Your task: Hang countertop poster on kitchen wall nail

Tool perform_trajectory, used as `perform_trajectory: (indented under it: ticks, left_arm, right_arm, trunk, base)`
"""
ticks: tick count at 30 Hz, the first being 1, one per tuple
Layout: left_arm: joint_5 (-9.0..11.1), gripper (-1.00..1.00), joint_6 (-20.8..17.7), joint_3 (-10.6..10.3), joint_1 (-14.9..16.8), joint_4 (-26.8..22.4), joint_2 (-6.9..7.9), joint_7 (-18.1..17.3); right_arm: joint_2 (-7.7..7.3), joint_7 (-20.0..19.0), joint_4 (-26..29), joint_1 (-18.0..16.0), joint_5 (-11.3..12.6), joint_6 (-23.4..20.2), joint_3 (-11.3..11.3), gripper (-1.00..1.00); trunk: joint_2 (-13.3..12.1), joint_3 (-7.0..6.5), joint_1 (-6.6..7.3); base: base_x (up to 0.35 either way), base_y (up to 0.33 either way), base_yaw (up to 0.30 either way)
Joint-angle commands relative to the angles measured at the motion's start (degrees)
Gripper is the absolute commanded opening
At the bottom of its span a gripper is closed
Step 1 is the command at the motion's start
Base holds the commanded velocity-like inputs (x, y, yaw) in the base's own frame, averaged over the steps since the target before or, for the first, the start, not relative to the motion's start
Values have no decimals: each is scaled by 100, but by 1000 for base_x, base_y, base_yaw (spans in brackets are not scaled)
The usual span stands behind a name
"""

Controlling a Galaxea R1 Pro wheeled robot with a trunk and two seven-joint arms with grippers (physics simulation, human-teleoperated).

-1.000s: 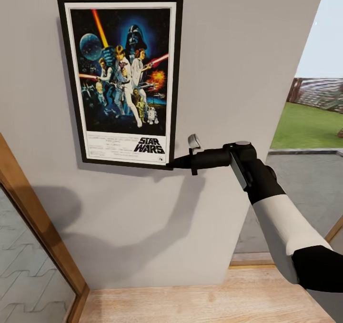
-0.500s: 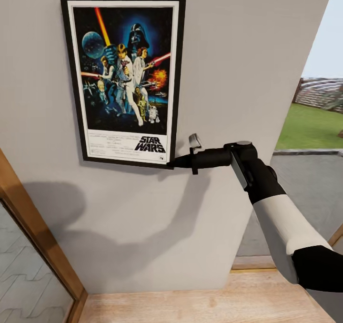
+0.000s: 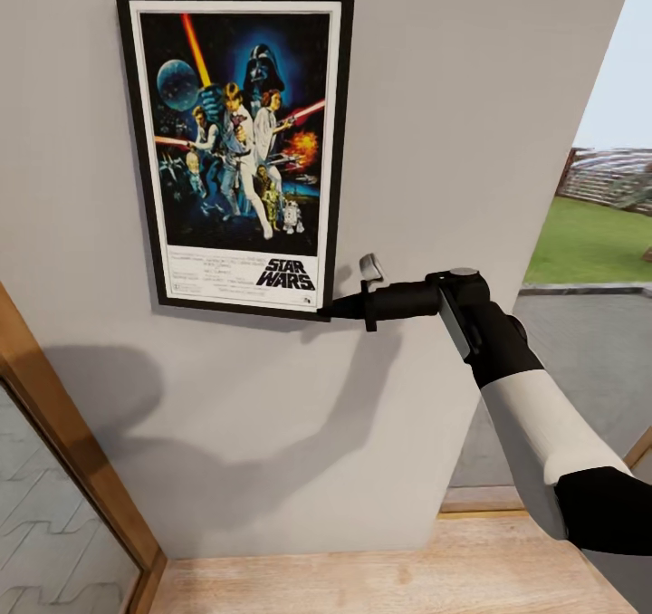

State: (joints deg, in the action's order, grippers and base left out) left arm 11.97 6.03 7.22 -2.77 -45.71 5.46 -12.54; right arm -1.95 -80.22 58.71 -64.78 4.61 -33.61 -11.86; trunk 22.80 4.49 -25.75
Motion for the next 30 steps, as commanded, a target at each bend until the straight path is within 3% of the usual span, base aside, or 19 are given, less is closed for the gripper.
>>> perform_trajectory:
  ticks: [1,14,24,25,30]
  left_arm:
    - [51,100,-5,8,1,-4,-1,-39]
    - [51,100,-5,8,3,-4,-1,-38]
    - [51,100,-5,8,-2,-8,-1,-38]
    - [51,100,-5,8,0,-8,-1,-40]
    - [51,100,-5,14,1,-9,-1,-45]
  right_arm:
    - [-7,6,0,-5,47,-66,-17,-100]
    - [-2,6,-61,-7,47,-81,-18,-100]
    - [2,14,-75,-8,45,-539,-18,-100]
    - [2,19,-80,-8,43,-557,-18,100]
    - [2,23,-87,-8,40,-573,-10,100]
  trunk:
    - [12,11,-4]
    - [12,11,-4]
    - [12,11,-4]
    - [12,11,-4]
    - [12,11,-4]
  base:
    - [0,0,0]
    - [0,0,0]
    - [34,0,0]
    - [241,0,0]
    - [118,0,0]
